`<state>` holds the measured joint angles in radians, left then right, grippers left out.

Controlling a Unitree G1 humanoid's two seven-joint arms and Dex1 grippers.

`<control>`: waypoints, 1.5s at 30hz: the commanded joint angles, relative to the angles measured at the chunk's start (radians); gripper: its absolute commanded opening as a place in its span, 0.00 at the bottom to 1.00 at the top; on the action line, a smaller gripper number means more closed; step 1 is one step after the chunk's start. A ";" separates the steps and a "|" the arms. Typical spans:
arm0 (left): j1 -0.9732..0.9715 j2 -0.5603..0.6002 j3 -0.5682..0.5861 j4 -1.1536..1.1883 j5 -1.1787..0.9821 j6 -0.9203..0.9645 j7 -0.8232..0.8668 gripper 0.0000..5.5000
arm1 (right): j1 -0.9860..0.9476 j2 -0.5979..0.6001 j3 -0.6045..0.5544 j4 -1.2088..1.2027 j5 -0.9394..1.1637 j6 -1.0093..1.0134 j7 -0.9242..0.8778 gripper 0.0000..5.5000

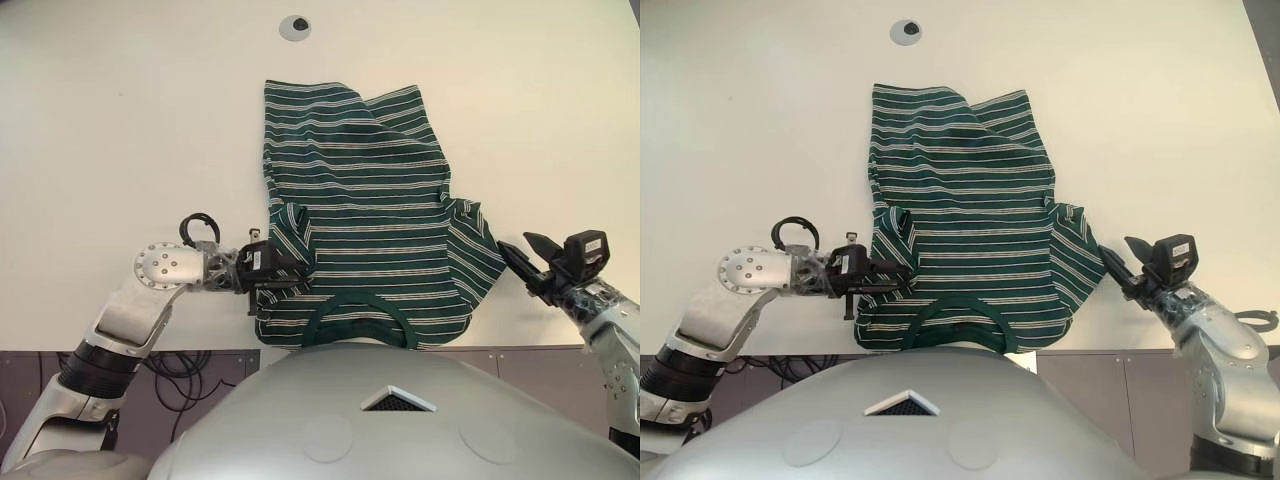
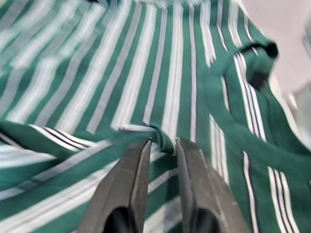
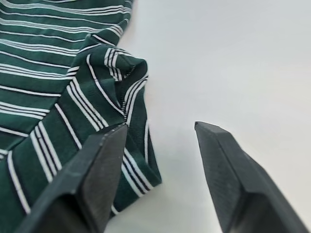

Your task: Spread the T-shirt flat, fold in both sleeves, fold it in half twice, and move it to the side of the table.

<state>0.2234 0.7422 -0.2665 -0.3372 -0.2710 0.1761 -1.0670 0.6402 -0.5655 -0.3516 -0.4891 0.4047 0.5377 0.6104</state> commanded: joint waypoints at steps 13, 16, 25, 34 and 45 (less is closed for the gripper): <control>-0.032 -0.059 0.128 -0.011 -0.065 -0.023 0.084 0.16 | 0.053 -0.042 0.033 0.055 -0.021 0.023 0.096 0.13; -0.027 -0.064 0.127 -0.002 -0.056 -0.032 0.092 0.16 | 0.067 -0.047 0.018 0.064 -0.018 0.015 0.109 0.04; -0.045 -0.083 0.117 0.046 -0.041 -0.052 0.096 0.16 | 0.000 -0.040 -0.046 -0.021 0.041 -0.031 0.100 0.01; -0.049 -0.077 0.103 0.046 -0.028 -0.070 0.071 0.16 | -0.027 -0.109 0.169 -0.235 -0.022 0.010 0.113 0.01; -0.040 -0.058 0.107 0.057 0.005 -0.099 0.068 0.16 | -0.155 -0.129 0.579 -0.154 -0.277 0.008 0.067 0.07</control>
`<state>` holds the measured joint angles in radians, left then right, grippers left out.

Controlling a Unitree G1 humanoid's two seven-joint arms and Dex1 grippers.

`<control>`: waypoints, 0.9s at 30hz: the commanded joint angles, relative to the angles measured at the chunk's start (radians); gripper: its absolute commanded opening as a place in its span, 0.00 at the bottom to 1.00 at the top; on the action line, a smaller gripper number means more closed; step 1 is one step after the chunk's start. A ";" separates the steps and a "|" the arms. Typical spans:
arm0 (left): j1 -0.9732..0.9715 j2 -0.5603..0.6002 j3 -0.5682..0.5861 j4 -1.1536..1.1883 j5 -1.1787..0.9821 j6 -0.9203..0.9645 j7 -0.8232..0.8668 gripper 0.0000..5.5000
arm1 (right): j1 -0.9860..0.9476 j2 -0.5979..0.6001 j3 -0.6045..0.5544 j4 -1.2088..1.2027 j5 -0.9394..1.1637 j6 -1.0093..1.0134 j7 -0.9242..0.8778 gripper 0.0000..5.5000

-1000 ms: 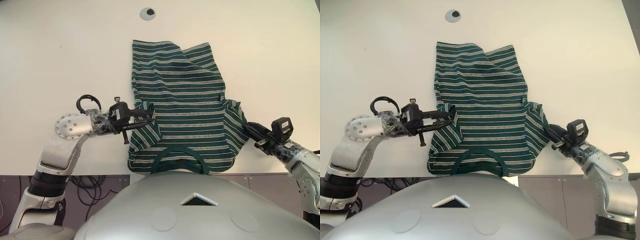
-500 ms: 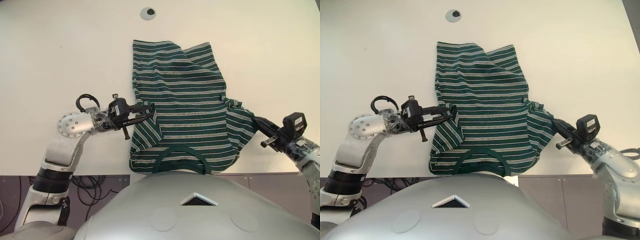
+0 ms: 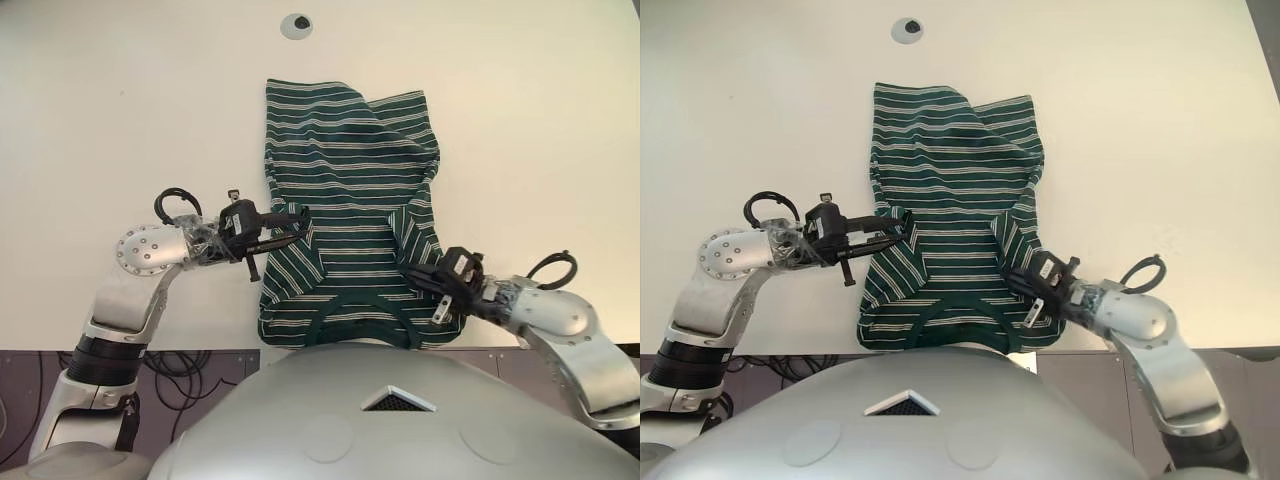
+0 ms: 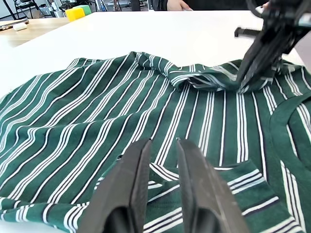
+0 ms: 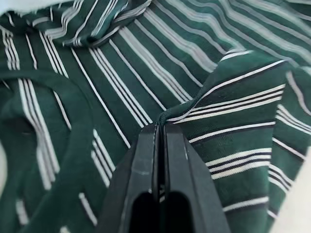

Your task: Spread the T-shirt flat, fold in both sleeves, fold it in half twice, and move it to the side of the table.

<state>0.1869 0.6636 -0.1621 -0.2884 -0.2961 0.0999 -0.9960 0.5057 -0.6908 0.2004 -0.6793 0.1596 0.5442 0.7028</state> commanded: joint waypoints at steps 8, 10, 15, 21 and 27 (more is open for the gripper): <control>0.074 0.072 0.032 0.044 0.091 -0.163 -0.031 0.28 | 0.076 -0.006 -0.087 -0.055 0.094 -0.040 0.025 0.34; 0.130 0.116 0.081 0.047 0.117 -0.259 -0.037 0.34 | 0.147 -0.015 -0.177 -0.116 0.176 -0.086 0.080 0.42; 0.274 0.227 0.218 0.027 0.171 -0.464 -0.061 0.48 | 0.343 -0.082 -0.404 -0.161 0.154 -0.279 0.224 0.56; 0.362 0.306 0.256 0.067 0.364 -0.628 -0.035 0.59 | 0.462 -0.133 -0.612 0.067 -0.132 -0.622 0.270 0.56; 0.350 0.267 0.158 0.088 0.455 -0.717 0.020 0.59 | 0.431 -0.141 -0.561 0.136 -0.303 -0.738 0.256 0.56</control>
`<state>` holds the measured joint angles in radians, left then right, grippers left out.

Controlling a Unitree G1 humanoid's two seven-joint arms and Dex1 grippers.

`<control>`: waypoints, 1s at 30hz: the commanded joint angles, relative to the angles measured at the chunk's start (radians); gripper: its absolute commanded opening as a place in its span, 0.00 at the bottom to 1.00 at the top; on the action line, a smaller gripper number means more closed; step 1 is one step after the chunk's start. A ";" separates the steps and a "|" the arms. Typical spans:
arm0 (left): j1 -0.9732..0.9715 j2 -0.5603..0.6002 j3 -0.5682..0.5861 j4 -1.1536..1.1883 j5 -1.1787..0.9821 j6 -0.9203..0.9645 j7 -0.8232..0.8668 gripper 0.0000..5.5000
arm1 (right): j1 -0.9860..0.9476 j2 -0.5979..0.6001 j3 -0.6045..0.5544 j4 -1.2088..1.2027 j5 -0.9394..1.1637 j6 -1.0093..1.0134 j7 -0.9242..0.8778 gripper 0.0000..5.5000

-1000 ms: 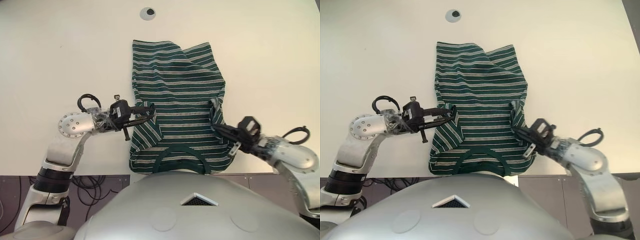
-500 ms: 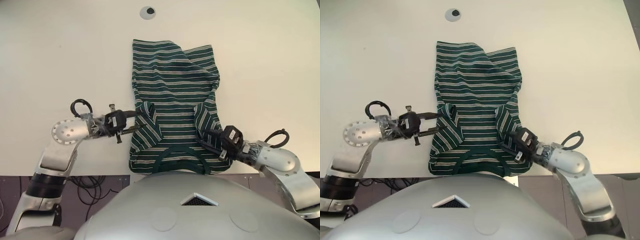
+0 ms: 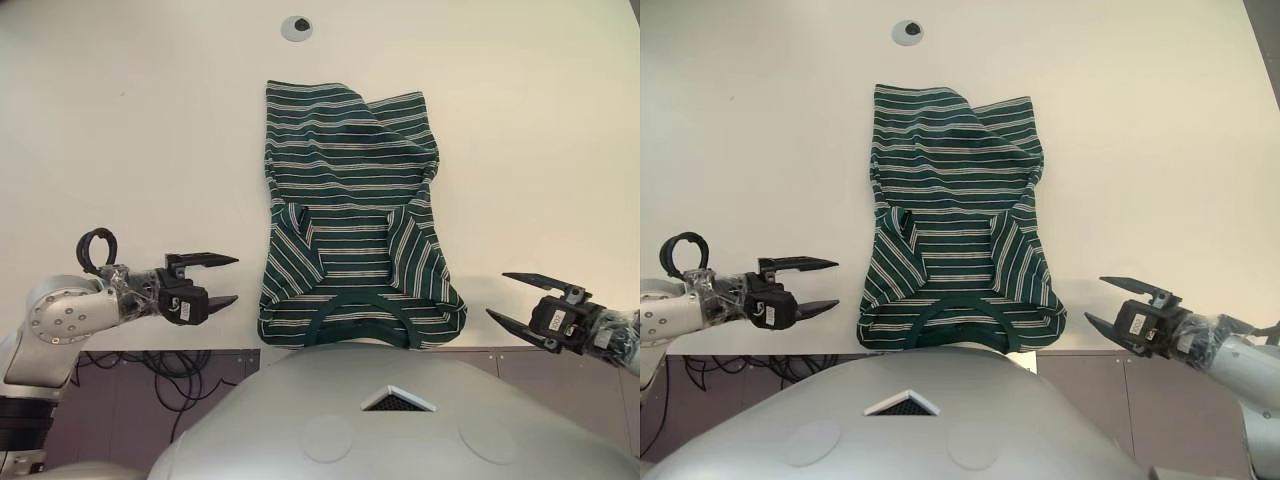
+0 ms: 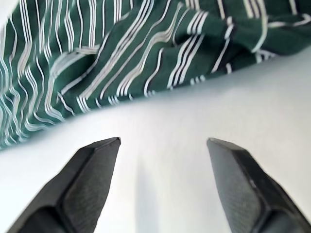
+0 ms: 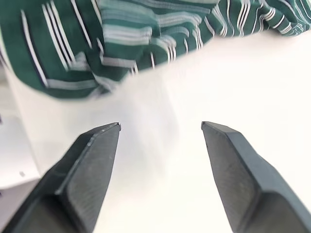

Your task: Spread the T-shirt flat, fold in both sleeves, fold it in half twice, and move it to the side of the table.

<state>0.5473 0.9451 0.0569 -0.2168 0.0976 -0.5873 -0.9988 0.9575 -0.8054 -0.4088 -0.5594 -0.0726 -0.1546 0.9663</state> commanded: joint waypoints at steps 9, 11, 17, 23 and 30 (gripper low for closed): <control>-0.117 -0.054 -0.208 0.066 0.144 -0.039 0.095 0.59 | -0.154 0.035 0.356 0.038 -0.216 -0.093 -0.080 0.56; -0.129 -0.052 -0.233 0.063 0.145 -0.036 0.100 0.59 | -0.171 0.031 0.401 0.046 -0.232 -0.107 -0.100 0.56; -0.173 -0.027 -0.305 0.060 0.184 -0.037 0.084 0.47 | -0.179 -0.009 0.437 0.064 -0.239 -0.115 -0.135 0.43; -0.230 0.043 -0.378 0.031 0.205 -0.002 0.001 0.31 | -0.177 -0.048 0.423 0.083 -0.298 -0.122 -0.147 0.24; -0.284 0.108 -0.416 -0.011 0.183 0.045 -0.064 0.07 | -0.167 -0.060 0.368 0.061 -0.303 -0.108 -0.170 0.24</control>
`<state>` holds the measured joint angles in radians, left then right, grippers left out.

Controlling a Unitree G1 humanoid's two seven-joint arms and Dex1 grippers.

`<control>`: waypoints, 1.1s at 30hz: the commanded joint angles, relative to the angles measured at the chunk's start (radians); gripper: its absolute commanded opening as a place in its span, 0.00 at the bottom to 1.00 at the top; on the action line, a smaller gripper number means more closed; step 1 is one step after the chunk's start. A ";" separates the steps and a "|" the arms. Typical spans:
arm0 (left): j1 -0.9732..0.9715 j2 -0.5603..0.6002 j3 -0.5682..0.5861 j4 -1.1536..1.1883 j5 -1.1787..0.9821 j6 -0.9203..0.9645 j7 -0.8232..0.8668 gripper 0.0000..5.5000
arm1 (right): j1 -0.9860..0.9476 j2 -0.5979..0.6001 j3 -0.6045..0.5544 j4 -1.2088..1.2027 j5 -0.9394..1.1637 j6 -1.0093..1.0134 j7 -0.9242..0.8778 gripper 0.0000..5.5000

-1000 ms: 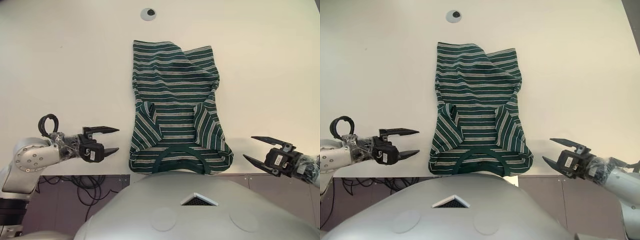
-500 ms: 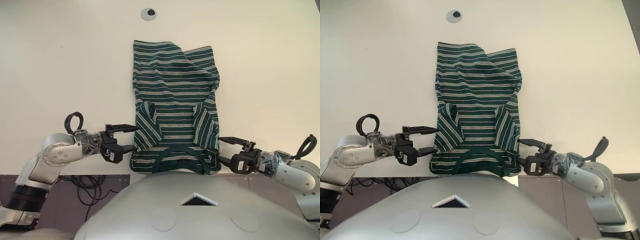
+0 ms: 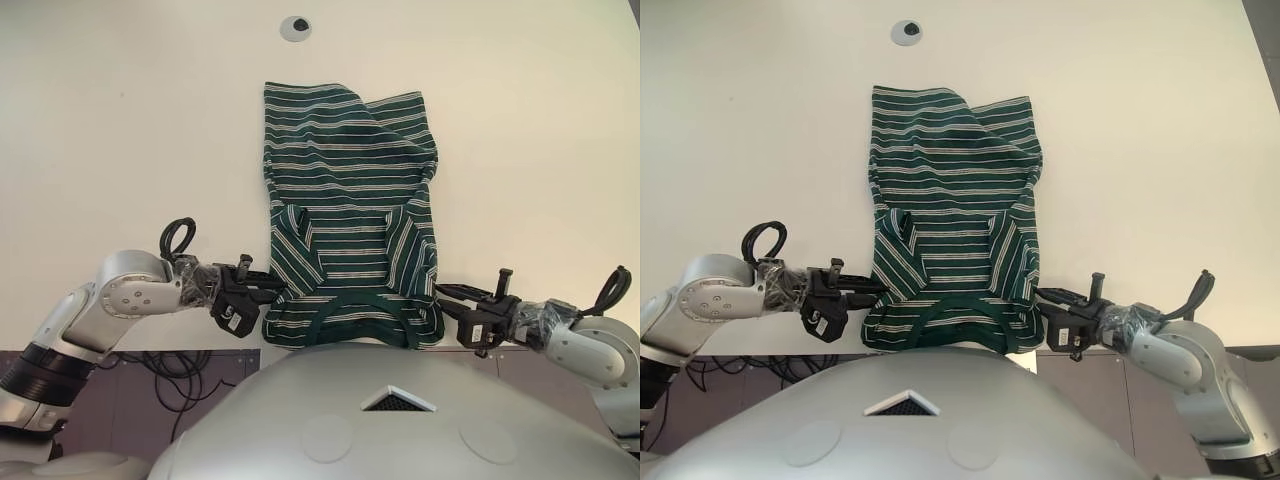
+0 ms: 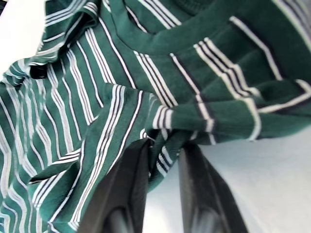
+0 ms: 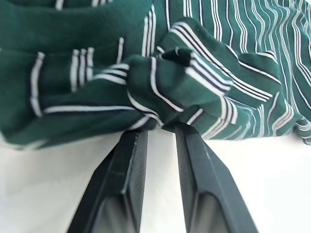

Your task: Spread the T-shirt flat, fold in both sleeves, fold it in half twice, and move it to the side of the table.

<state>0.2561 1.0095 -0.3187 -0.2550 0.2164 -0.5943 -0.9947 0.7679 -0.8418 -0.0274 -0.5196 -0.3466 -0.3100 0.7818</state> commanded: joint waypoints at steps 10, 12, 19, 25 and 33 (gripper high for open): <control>-0.026 0.045 -0.067 0.051 0.080 0.061 -0.060 0.00 | 0.037 -0.032 -0.078 0.023 -0.136 -0.006 -0.039 0.43; -0.035 0.043 -0.073 0.056 0.079 0.059 -0.063 0.00 | 0.006 -0.025 -0.054 0.011 -0.183 -0.036 -0.061 0.43; -0.072 0.032 -0.098 0.080 0.080 0.061 -0.068 0.00 | -0.087 -0.044 0.050 0.003 -0.280 -0.118 -0.040 0.43; -0.110 0.017 -0.120 0.101 0.080 0.062 -0.062 0.00 | -0.153 -0.122 0.082 -0.001 -0.336 -0.154 0.010 0.43; -0.137 -0.002 -0.141 0.123 0.079 0.064 -0.053 0.00 | -0.215 -0.144 0.165 0.035 -0.371 -0.180 0.022 0.27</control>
<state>0.1000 1.0049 -0.4274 -0.1973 0.2150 -0.5869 -1.0208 0.5302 -0.9605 0.0953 -0.5397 -0.6674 -0.4946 0.7722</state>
